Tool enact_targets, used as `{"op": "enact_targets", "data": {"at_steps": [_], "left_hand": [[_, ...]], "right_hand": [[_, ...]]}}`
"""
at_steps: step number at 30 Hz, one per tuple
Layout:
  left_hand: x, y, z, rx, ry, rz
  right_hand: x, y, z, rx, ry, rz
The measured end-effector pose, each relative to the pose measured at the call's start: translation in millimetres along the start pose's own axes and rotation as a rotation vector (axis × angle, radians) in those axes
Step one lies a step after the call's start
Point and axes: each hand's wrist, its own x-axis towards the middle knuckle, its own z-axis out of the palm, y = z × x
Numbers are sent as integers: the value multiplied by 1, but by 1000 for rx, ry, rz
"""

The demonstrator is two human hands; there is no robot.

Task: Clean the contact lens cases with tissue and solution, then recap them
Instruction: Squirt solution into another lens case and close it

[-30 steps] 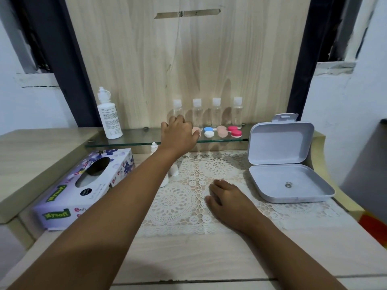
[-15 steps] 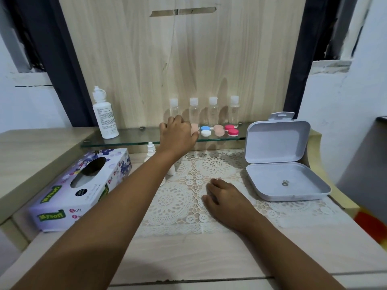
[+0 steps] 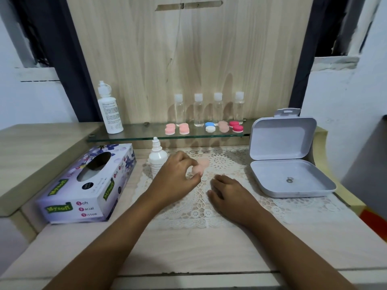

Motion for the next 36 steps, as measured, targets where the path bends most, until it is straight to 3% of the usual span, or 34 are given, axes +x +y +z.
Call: {"op": "enact_targets", "data": {"at_steps": [8,13,19,36], "left_hand": [[-19,-13,12,-126,-141,-57],[-22,-15,17,-151,-199,-42],[-25,-20,22,-168,-205,-55],[-26,-21,25,-119,-182,-44]], "right_hand": [[2,-1,-2,84,105,118],[-3,-17,-17,172,77,127],[-4,-12,-12,-33,-18,73],[-3,-11,-10,-76,-48,25]]}}
